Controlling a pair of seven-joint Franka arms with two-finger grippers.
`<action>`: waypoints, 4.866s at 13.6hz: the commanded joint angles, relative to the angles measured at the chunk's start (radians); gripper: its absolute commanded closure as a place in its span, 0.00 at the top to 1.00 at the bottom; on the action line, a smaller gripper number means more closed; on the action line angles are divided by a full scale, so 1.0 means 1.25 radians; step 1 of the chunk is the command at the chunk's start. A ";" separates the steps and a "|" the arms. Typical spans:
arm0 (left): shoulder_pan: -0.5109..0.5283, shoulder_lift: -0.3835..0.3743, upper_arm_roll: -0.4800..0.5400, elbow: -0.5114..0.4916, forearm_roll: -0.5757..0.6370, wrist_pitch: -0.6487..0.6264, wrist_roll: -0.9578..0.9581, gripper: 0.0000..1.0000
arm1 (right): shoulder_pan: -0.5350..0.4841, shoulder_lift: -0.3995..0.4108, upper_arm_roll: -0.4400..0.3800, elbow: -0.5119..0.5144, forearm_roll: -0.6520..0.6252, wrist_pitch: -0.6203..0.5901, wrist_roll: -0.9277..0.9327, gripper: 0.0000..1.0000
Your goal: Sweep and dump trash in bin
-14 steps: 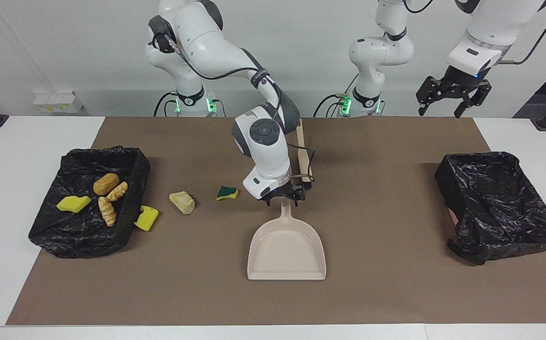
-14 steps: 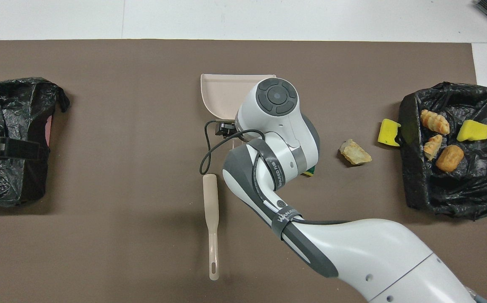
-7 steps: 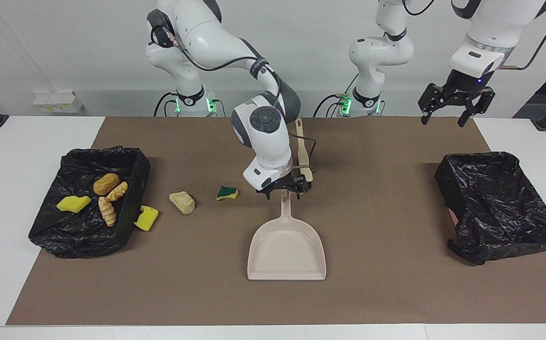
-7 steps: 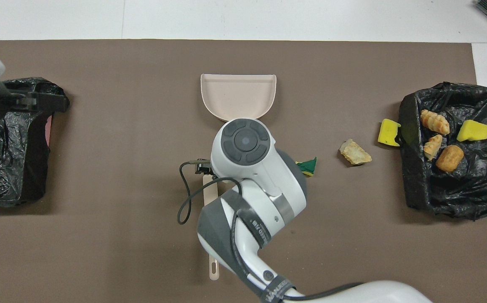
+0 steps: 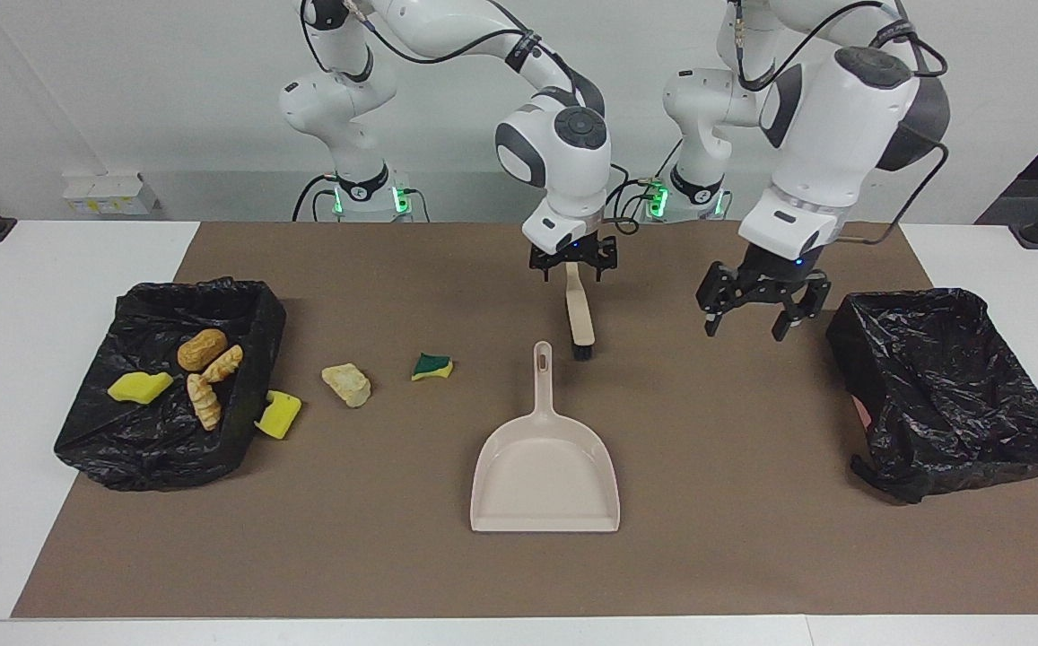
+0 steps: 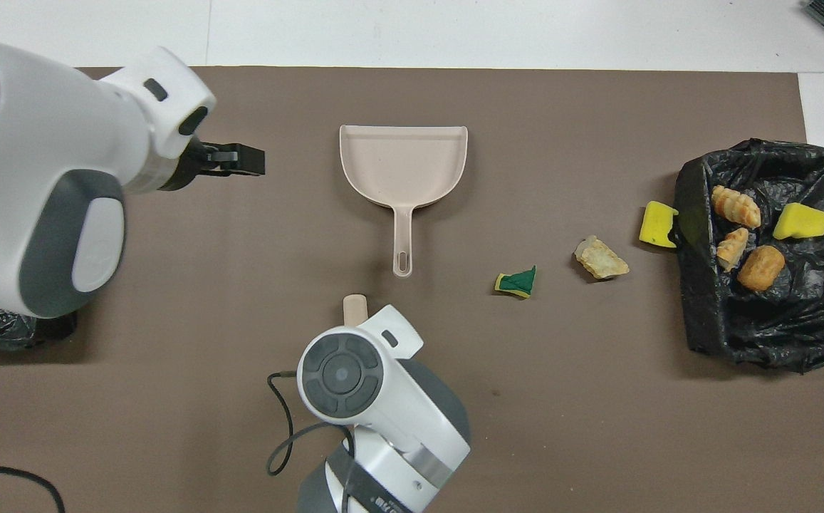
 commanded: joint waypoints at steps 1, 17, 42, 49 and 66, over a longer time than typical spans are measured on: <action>-0.069 0.077 0.013 0.044 0.012 0.023 -0.079 1.00 | 0.048 -0.039 -0.006 -0.086 0.004 0.036 0.054 1.00; -0.236 0.243 0.013 0.009 0.040 0.180 -0.271 1.00 | 0.012 -0.079 -0.015 -0.134 -0.061 -0.085 0.098 0.00; -0.159 0.125 0.018 -0.051 0.178 0.004 0.666 0.00 | -0.584 -0.123 -0.006 -0.188 -0.336 -0.098 -0.419 0.00; -0.186 0.016 0.009 -0.251 0.174 0.024 0.724 0.00 | -0.466 -0.096 -0.004 -0.085 -0.096 -0.188 -0.578 0.00; -0.173 -0.019 0.011 -0.332 0.129 0.088 0.714 0.00 | -0.511 -0.090 -0.016 -0.168 -0.111 0.001 -0.693 0.00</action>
